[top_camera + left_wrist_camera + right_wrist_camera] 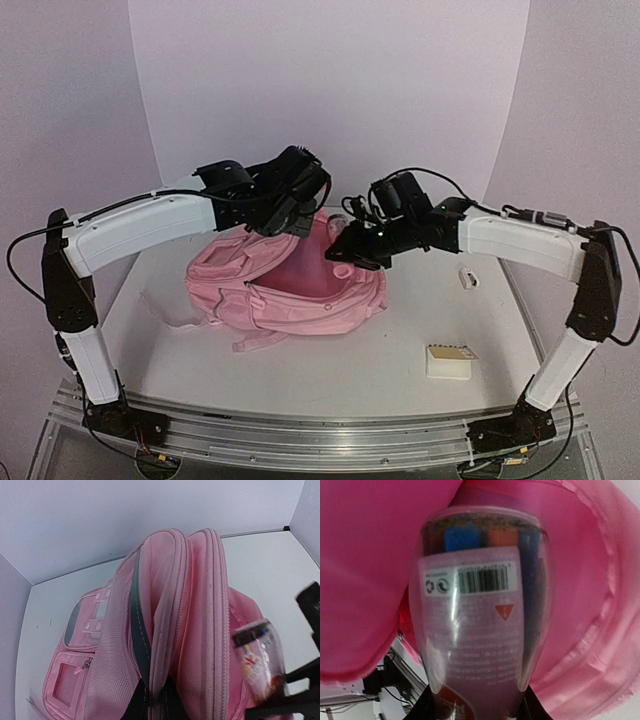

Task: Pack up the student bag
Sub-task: Place the stationery in the student bag.

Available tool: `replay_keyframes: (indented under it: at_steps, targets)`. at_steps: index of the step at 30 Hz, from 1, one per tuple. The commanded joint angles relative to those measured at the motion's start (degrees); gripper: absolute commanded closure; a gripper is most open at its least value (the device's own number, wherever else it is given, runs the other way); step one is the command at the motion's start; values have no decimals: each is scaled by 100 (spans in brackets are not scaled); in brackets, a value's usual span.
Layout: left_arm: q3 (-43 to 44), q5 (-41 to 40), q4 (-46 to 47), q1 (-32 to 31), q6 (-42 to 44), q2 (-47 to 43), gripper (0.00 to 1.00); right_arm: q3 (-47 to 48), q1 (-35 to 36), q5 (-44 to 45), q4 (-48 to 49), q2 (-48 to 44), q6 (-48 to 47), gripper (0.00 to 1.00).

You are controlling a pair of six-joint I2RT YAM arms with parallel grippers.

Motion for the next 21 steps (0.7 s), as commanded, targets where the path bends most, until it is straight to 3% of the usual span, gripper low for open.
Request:
replay_keyframes:
  at_steps: [1,9,19,21]
  targets:
    - [-54,-617,1361,115,131,-925,100,1464,-129,-1222,19,1259,980,100]
    - [-145,-593,1659,147,246,-1137,100,3693,-87,-2211,125,3222,1641,100]
    - [-175,-449,2010,156,438,-1309,100,5863,293,-1810,-83,4850,1418,100]
    - [-238,-493,2028,156,385,-1340,100,5962,376,-1632,-103,4964,1356,95]
